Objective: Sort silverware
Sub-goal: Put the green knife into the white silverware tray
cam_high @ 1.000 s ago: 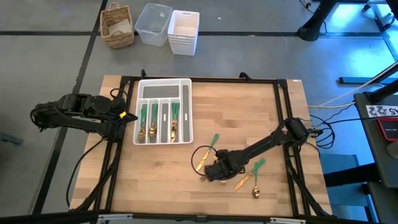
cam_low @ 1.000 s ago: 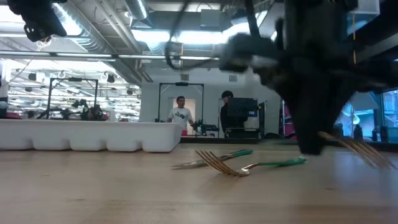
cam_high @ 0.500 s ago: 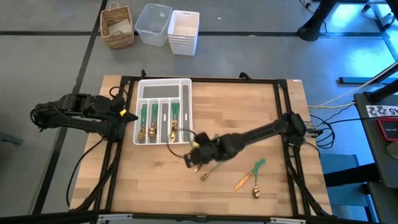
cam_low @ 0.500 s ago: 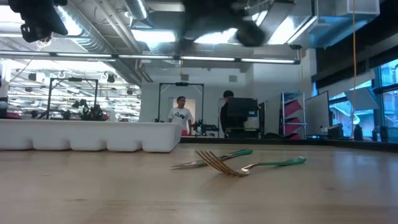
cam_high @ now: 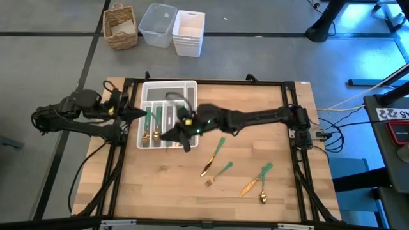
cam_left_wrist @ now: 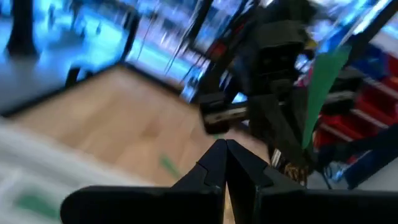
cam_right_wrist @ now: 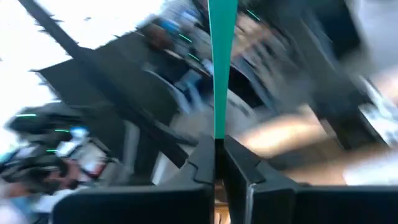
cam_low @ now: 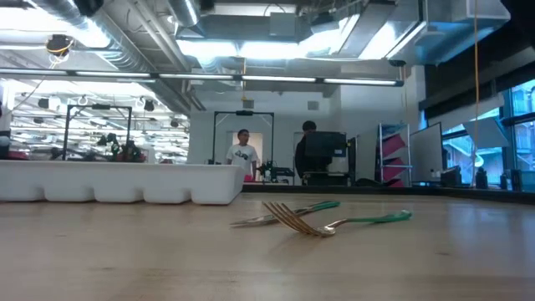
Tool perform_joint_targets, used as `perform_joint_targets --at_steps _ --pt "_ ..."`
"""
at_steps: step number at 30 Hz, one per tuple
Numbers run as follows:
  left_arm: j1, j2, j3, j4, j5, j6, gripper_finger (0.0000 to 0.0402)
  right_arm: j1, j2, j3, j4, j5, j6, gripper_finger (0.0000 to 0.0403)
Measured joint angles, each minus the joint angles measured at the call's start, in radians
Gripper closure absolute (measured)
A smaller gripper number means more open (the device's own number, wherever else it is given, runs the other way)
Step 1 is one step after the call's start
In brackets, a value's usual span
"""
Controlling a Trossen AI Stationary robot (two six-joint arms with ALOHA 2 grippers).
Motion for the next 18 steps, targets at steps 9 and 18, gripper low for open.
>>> perform_joint_targets --at_steps 9,18 --pt "0.0 0.076 0.0 0.292 0.096 0.232 0.0394 -0.087 0.0 0.0 0.25 -0.134 -0.02 0.0393" --pt "0.001 0.228 0.0 0.462 0.128 0.323 0.0296 -0.102 0.0 0.0 0.254 -0.187 -0.04 0.0391"
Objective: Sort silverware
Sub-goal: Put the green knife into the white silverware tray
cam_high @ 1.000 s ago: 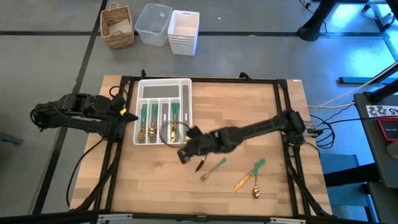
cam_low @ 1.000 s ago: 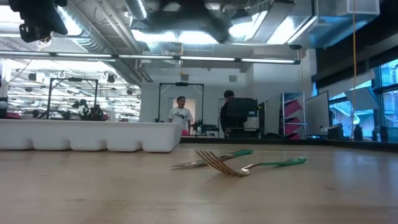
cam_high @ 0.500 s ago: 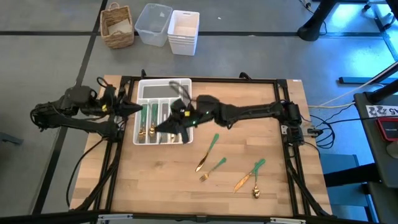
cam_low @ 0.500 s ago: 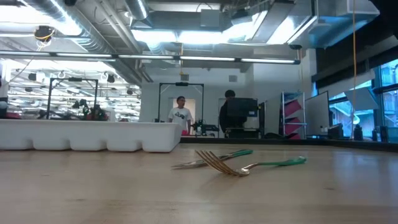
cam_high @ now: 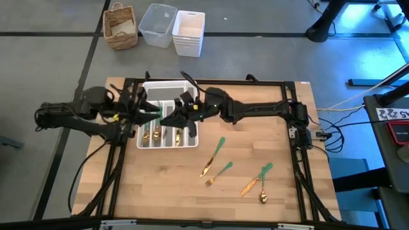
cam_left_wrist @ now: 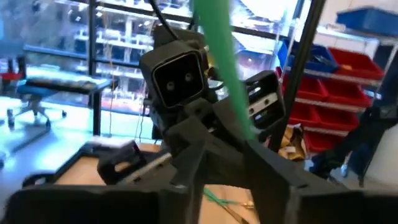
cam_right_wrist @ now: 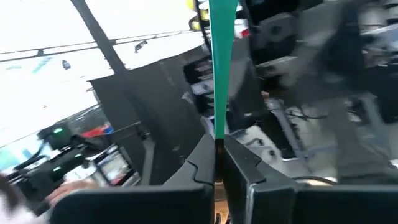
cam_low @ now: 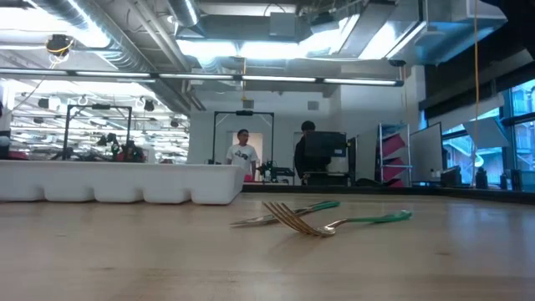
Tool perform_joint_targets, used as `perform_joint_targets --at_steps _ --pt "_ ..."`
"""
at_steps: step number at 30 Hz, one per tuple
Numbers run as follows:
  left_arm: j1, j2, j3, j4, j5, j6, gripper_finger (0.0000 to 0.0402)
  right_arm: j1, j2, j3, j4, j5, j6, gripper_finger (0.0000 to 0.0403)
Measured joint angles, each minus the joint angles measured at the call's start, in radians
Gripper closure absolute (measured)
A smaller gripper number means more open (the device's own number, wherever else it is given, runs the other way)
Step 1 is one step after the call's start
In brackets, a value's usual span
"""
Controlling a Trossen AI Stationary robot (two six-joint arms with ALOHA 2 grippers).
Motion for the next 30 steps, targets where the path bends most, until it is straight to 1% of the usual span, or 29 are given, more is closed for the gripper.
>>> perform_joint_targets --at_steps 4,7,9,15,19,24,27,30 --pt "0.0 0.059 -0.001 0.113 0.064 0.056 0.0265 0.002 0.0 0.0 0.021 -0.048 -0.004 0.0391" --pt "0.001 0.085 -0.001 0.18 0.116 0.056 0.0257 0.003 -0.001 0.002 0.051 -0.082 -0.005 0.039" --pt "0.001 0.094 -0.001 0.197 0.124 0.056 0.0257 0.003 -0.001 0.002 0.067 -0.097 -0.005 0.039" --pt "0.0 0.086 -0.001 0.199 0.131 0.053 0.0269 0.002 -0.001 0.001 0.064 -0.129 -0.002 0.0389" --pt "-0.001 0.042 0.001 0.2 0.137 0.046 0.027 0.001 0.0 0.0 0.058 -0.153 -0.002 0.0389" --pt "0.0 -0.014 0.001 0.154 0.137 0.006 0.0272 0.001 0.0 0.0 0.061 -0.148 -0.002 0.0389" --pt "0.0 -0.017 0.001 0.156 0.136 -0.007 0.0272 0.001 0.0 0.0 0.059 -0.14 -0.002 0.0389" --pt "0.0 0.015 0.001 0.165 0.136 -0.012 0.0272 0.001 0.0 0.0 0.048 -0.128 -0.016 0.0389"
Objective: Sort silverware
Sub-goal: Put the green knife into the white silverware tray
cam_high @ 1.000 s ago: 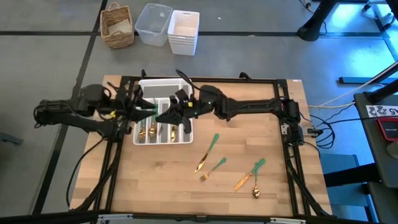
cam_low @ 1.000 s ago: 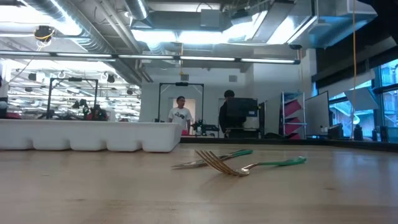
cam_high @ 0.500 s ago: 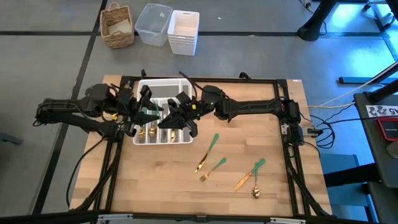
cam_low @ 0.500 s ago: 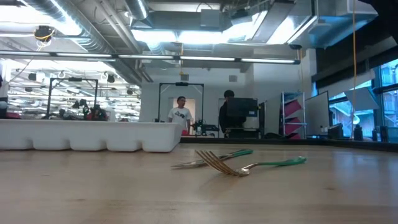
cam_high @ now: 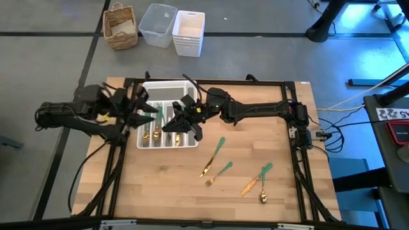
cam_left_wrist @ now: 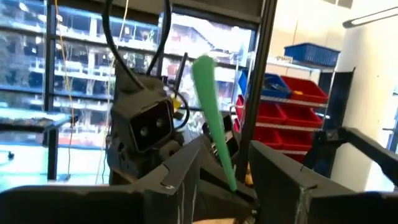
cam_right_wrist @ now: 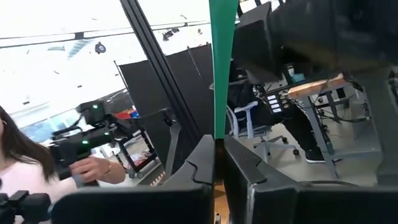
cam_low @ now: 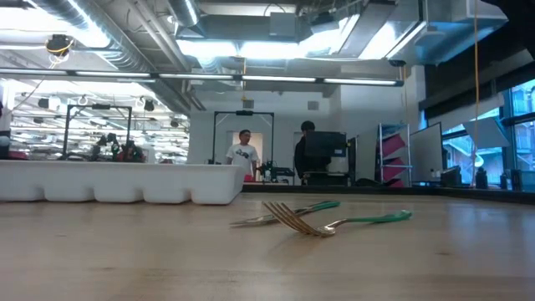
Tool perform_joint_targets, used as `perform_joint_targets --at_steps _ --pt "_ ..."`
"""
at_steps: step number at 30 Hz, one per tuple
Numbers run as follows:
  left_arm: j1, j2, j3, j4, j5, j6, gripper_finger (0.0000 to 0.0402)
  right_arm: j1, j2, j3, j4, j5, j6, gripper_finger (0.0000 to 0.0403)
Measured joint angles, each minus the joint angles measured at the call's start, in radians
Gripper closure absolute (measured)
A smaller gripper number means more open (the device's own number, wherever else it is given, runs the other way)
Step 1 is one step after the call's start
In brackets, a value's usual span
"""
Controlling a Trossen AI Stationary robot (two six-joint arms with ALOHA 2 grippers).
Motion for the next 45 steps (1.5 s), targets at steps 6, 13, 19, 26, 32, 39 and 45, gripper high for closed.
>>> perform_joint_targets --at_steps 6,13,19,26,32,39,45 --pt "-0.001 0.103 0.0 0.087 0.046 -0.025 0.0272 0.0 0.0 0.0 -0.001 0.001 -0.008 0.0389" --pt "-0.001 0.132 0.0 0.114 0.07 -0.016 0.0293 0.0 0.0 0.0 -0.001 0.002 -0.008 0.0389" --pt "-0.002 0.129 0.0 0.118 0.075 -0.006 0.0367 0.0 0.0 0.0 -0.001 0.002 -0.009 0.0389" --pt "-0.002 0.128 0.0 0.122 0.079 -0.001 0.0394 0.0 0.0 0.0 0.006 -0.003 -0.018 0.0388" --pt "-0.002 0.127 0.0 0.12 0.073 -0.029 0.0398 0.001 0.0 0.0 0.002 0.051 -0.008 0.0368" --pt "0.0 0.128 0.0 0.116 0.064 -0.046 0.04 0.001 0.0 0.0 -0.004 0.095 -0.005 0.0345" --pt "0.002 0.112 -0.002 0.101 0.055 -0.046 0.04 0.001 0.0 0.0 -0.024 0.114 -0.006 0.0335"
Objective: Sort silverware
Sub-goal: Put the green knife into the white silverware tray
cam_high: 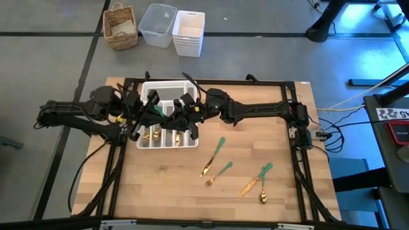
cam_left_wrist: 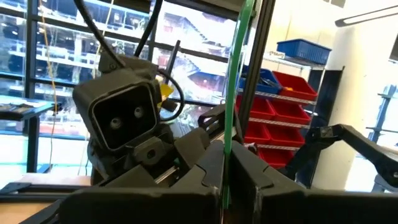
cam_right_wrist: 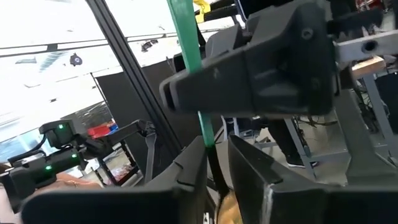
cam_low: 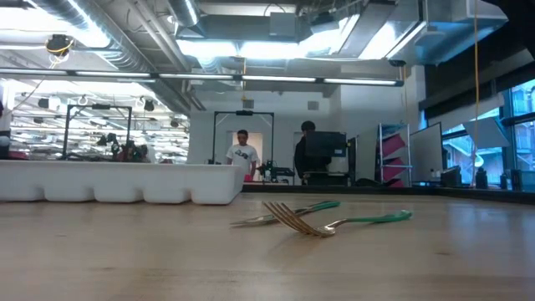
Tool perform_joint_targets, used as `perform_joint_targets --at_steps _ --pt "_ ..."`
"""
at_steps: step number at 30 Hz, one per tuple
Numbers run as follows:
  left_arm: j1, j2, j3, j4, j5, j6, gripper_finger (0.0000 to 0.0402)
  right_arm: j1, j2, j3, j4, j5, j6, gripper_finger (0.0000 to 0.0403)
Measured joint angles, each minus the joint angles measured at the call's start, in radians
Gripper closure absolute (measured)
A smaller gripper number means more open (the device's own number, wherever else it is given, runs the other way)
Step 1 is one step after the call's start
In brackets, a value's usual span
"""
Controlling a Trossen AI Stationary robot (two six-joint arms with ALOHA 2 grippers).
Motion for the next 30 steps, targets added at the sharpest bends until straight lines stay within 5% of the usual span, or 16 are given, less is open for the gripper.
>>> perform_joint_targets --at_steps 7,18,30 --pt "-0.001 -0.069 0.0 -0.04 -0.012 0.001 0.0401 -0.002 0.0 0.0 0.0 0.003 -0.002 0.0314" --pt "-0.001 -0.298 0.001 -0.352 -0.227 -0.011 0.0401 -0.051 0.0 0.0 0.0 -0.076 -0.003 0.031" --pt "-0.001 -0.41 0.001 -0.971 -0.455 -0.306 0.0401 -0.152 -0.021 0.0 -0.013 -0.245 0.001 0.0311"
